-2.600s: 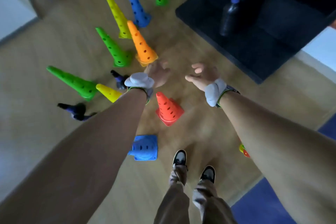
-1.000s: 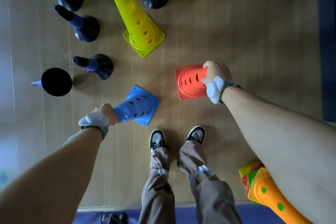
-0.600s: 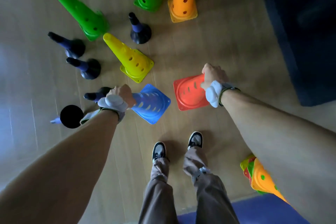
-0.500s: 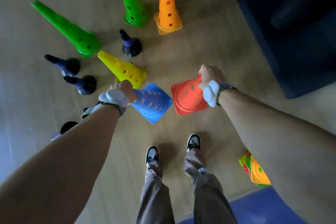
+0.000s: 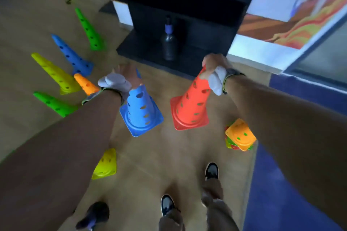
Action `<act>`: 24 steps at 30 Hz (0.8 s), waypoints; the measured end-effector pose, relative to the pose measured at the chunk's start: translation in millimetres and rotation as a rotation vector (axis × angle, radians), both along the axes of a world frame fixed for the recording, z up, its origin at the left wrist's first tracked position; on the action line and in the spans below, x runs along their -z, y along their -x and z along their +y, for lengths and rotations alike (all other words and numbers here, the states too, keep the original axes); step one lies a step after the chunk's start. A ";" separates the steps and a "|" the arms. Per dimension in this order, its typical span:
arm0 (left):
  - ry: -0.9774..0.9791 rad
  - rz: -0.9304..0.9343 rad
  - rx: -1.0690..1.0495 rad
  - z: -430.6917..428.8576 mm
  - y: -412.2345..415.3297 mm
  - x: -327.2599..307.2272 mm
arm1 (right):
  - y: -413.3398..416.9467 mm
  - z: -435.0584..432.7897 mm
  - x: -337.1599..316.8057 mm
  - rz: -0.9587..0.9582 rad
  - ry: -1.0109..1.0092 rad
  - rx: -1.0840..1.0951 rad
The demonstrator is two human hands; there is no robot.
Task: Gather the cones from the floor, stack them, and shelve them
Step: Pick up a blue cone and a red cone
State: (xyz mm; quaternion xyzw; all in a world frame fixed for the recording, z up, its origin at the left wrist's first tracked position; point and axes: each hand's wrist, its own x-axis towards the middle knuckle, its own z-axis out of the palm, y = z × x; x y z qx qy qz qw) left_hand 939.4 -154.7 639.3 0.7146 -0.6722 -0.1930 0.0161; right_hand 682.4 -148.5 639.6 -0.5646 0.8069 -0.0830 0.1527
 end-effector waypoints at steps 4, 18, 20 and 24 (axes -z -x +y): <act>0.078 -0.016 0.113 -4.1 85.9 -63.5 | 86.4 55.1 -83.3 -0.025 0.023 -0.035; 0.095 -0.079 0.471 47.5 337.4 -164.0 | 305.5 153.4 -167.8 0.177 0.155 0.156; 0.100 -0.068 0.485 52.1 357.3 -163.5 | 321.5 159.8 -153.5 0.168 0.127 0.186; 0.121 -0.049 0.496 52.4 383.2 -155.9 | 344.7 166.7 -112.8 0.079 -0.003 0.222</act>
